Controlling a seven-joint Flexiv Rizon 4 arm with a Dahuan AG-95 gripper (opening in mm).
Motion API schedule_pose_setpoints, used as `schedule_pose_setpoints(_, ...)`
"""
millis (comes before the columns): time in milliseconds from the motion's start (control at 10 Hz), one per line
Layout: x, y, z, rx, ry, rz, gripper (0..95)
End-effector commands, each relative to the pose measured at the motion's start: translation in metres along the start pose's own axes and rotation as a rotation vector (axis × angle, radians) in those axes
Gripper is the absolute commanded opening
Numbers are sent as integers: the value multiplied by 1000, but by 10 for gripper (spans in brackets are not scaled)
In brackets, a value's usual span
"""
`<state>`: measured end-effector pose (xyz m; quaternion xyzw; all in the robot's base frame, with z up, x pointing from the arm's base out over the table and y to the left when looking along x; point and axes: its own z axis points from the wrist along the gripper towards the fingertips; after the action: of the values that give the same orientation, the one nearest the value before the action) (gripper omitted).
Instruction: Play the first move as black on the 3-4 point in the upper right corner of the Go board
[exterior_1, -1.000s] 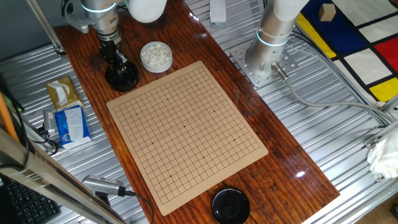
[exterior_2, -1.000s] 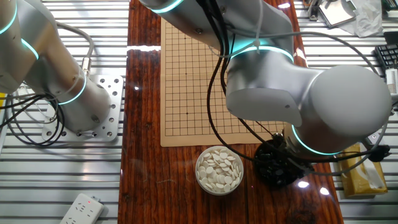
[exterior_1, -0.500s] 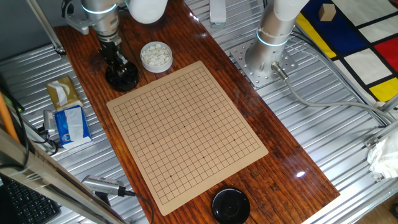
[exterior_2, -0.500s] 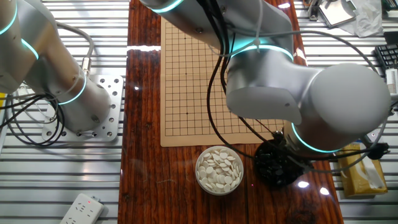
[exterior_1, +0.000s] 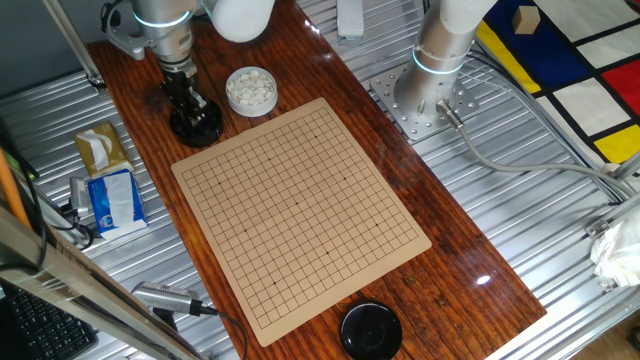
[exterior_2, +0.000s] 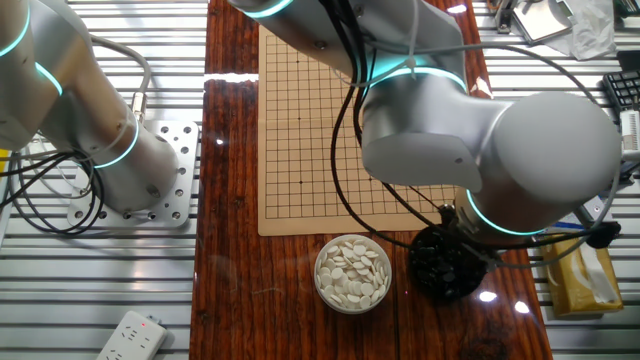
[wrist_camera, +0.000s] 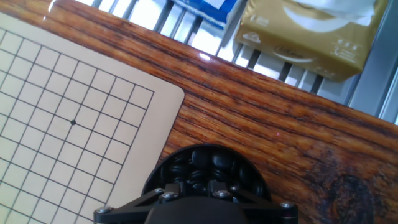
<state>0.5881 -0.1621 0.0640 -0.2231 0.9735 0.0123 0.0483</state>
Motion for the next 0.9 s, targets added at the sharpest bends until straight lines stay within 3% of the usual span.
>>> schedule_pose_setpoints(100, -1, 1, 0, 2, -1, 5, 190)
schedule_pose_setpoints(900, -3, 6, 5, 4, -7, 13, 190)
